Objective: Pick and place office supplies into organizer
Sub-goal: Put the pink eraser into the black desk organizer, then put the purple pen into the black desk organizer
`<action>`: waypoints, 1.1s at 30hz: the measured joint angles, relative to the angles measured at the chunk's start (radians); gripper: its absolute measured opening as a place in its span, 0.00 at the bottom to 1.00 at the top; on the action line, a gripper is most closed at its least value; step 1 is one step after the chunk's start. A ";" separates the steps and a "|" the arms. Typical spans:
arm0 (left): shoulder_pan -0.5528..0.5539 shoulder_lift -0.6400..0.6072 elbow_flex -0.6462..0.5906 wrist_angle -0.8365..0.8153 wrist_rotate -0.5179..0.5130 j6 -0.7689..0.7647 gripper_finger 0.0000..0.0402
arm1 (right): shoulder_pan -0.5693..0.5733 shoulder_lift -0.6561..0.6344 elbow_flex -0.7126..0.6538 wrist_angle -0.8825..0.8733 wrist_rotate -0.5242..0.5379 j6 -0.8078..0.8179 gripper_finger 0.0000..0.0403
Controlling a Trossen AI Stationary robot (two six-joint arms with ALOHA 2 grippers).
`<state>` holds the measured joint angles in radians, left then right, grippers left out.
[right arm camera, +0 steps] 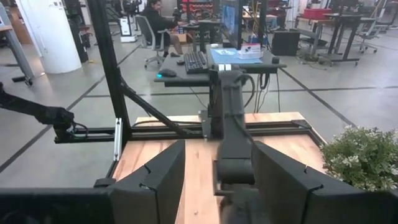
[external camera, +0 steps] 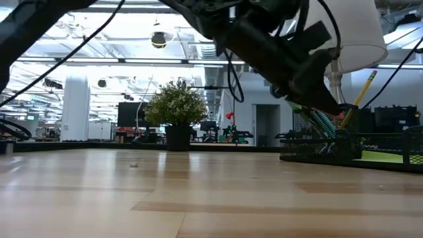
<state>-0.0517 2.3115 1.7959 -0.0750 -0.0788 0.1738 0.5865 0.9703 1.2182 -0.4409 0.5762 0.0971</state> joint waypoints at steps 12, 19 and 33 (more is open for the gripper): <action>0.064 0.032 0.057 -0.179 0.018 0.083 0.16 | 0.000 0.000 0.000 0.000 0.000 0.000 0.43; 0.077 0.032 0.057 -0.184 0.030 0.108 0.25 | 0.000 0.000 0.000 0.000 0.000 0.000 0.43; 0.069 0.008 0.056 -0.275 0.115 -0.058 0.40 | 0.000 0.000 0.000 0.000 0.000 0.000 0.43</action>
<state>0.0176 2.3192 1.8522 -0.3498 0.0358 0.1161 0.5865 0.9707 1.2182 -0.4412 0.5762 0.0967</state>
